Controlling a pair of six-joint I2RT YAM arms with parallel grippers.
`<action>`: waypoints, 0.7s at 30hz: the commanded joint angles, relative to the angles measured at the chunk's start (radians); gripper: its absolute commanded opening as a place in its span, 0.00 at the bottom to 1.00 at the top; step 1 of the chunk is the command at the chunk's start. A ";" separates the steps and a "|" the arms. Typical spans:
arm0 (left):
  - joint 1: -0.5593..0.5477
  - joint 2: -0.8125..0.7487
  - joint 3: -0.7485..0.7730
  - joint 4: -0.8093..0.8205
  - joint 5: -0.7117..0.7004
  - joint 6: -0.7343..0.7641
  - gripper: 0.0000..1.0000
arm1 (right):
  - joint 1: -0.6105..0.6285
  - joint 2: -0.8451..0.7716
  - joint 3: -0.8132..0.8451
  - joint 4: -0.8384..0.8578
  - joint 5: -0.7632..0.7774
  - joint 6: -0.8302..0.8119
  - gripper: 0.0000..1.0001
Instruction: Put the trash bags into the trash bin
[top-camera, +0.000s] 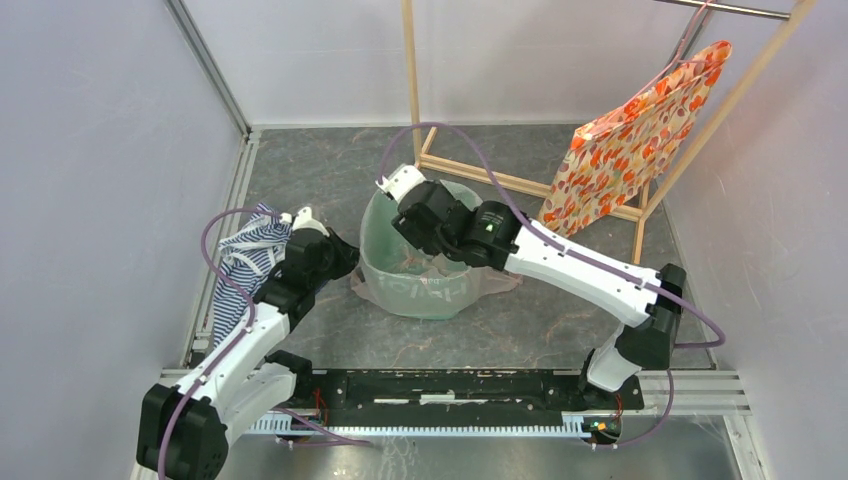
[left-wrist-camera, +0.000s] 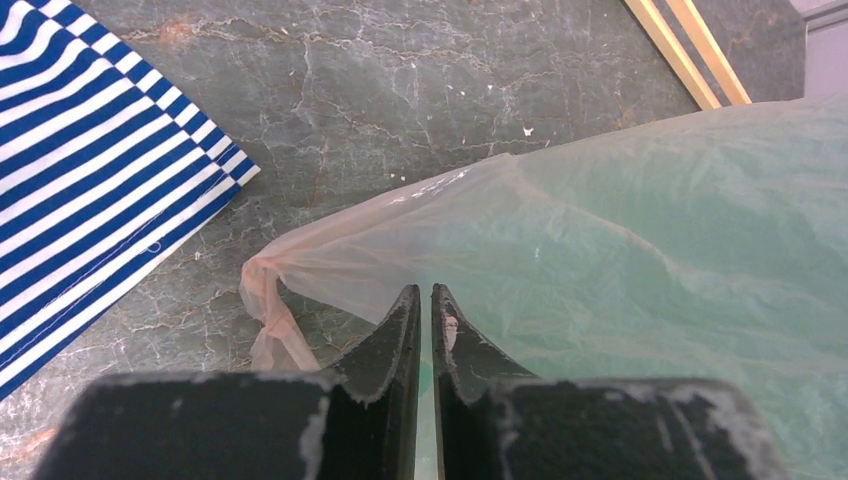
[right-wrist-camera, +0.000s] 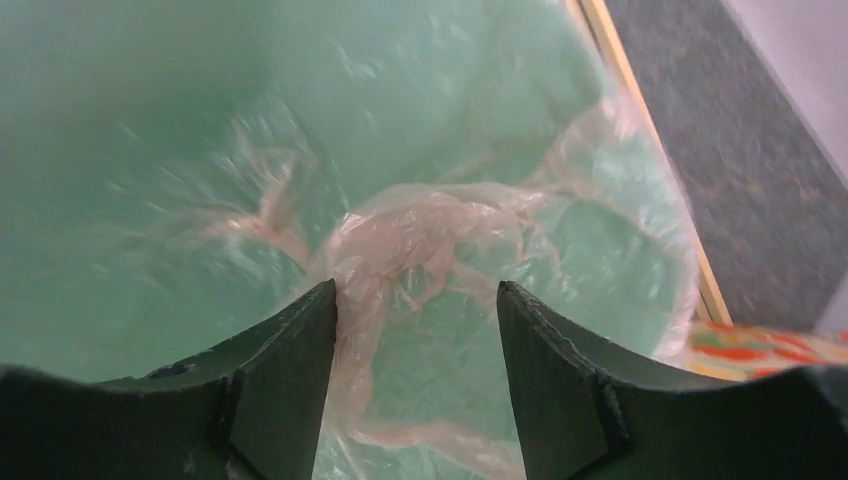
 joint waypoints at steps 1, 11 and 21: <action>-0.003 0.006 -0.026 0.066 0.014 -0.040 0.14 | -0.018 -0.027 -0.110 -0.064 0.100 0.014 0.66; -0.008 0.035 -0.063 0.114 0.037 -0.056 0.13 | -0.044 -0.045 -0.274 0.104 -0.059 -0.009 0.92; -0.029 0.062 -0.096 0.152 0.061 -0.060 0.13 | -0.066 0.043 -0.239 0.246 -0.218 -0.030 0.94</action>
